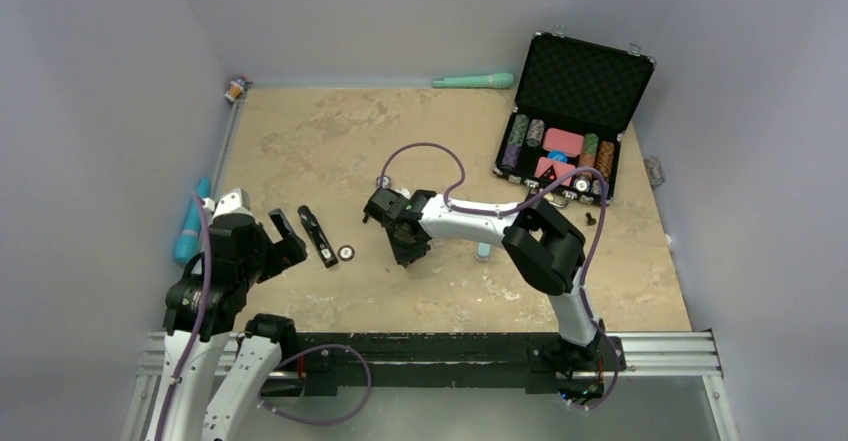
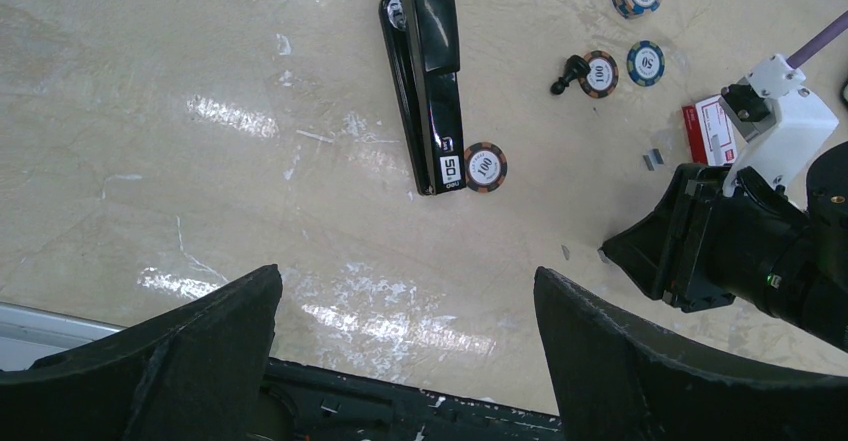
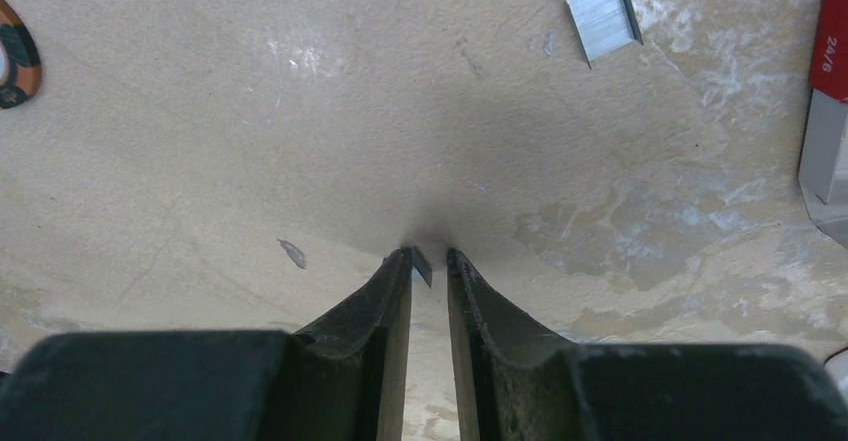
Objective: Unload the staples from the stapler
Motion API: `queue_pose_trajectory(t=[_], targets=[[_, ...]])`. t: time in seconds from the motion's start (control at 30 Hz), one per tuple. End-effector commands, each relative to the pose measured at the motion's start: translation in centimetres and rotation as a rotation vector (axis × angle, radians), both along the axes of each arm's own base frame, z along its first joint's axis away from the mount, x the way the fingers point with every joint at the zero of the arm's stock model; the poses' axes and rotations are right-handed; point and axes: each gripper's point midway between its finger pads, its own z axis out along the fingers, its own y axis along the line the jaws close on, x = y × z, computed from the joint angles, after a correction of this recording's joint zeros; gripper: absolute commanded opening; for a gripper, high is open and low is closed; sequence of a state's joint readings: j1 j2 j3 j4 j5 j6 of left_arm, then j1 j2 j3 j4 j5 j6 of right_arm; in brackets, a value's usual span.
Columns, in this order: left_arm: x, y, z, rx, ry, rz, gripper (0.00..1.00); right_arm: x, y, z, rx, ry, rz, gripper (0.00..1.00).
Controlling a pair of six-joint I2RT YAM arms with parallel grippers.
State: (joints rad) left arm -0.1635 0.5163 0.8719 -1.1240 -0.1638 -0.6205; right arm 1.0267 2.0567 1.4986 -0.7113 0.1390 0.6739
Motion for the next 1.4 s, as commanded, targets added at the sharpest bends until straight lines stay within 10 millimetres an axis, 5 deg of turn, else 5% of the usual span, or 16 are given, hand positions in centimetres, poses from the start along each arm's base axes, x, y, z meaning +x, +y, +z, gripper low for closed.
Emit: queue_pose_trajectory(t=[0.0, 0.23, 0.43, 0.57, 1.03, 1.37], targets=[[0.2, 0.2, 0.5, -0.008, -0.027, 0.021, 1.00, -0.6, -1.0, 0.3, -0.014, 0.003, 0.016, 0.22], [0.3, 0.2, 0.5, -0.008, -0.026, 0.022, 1.00, -0.3, -0.5, 0.3, -0.012, -0.007, 0.033, 0.17], [0.3, 0.2, 0.4, -0.009, -0.024, 0.021, 1.00, -0.2, -0.3, 0.7, -0.008, -0.014, 0.046, 0.00], [0.3, 0.2, 0.4, -0.009, -0.022, 0.021, 1.00, -0.1, -0.1, 1.3, -0.001, -0.017, 0.053, 0.00], [0.3, 0.2, 0.4, -0.010, -0.019, 0.020, 1.00, 0.7, -0.2, 6.9, 0.065, -0.087, 0.025, 0.00], [0.2, 0.0, 0.3, -0.015, -0.015, 0.017, 1.00, 5.8, -4.5, 8.5, 0.062, -0.137, -0.087, 0.00]])
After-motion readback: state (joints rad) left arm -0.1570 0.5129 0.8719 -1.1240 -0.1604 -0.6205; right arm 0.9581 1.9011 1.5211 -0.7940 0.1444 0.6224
